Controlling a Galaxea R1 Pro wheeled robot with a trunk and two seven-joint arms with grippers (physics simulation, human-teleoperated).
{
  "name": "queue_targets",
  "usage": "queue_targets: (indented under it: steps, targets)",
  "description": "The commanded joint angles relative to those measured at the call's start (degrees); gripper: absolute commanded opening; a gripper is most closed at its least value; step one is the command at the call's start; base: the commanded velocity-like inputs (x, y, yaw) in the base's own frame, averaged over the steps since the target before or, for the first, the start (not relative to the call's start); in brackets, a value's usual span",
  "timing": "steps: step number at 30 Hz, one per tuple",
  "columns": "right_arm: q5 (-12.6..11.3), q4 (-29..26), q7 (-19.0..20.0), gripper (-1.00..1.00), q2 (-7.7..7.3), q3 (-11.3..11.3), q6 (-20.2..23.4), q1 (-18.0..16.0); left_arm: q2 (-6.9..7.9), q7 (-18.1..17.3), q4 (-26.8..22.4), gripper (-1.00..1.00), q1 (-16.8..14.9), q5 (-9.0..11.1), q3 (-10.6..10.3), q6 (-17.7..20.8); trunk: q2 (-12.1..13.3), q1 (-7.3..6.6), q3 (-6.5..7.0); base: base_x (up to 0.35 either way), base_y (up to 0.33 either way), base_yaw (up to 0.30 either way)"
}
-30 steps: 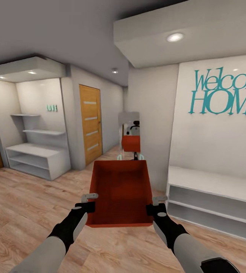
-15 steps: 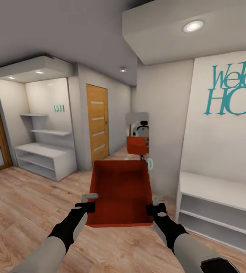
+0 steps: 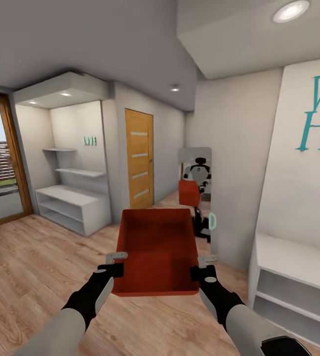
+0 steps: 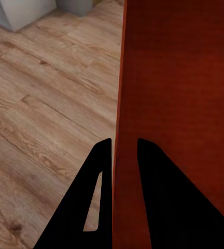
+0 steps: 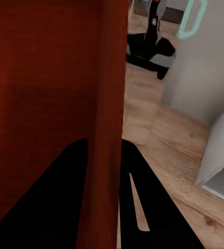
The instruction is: Move the two storage containers from the living room to the garage. In the garage, place one container on the floor and stack the other container on top of it (either order is fine).
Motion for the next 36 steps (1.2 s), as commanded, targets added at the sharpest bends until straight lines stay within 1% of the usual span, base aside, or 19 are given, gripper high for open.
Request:
queue_targets:
  steps: [1, 36]
  targets:
    - [0.0, 0.2, -0.4, -1.00, -0.57, -0.2, 0.0, 0.0, 0.11, 0.9, -0.2, -1.00, -0.1, -1.0, 1.2, -1.1, 0.0, 0.05, -0.04, 0.324, 0.000, 0.220]
    - [0.0, 0.2, -0.4, -1.00, -0.57, -0.2, 0.0, 0.0, 0.11, 0.9, -0.2, -1.00, -0.1, -1.0, 1.3, -1.1, 0.0, 0.05, -0.04, 0.323, 0.000, 0.267]
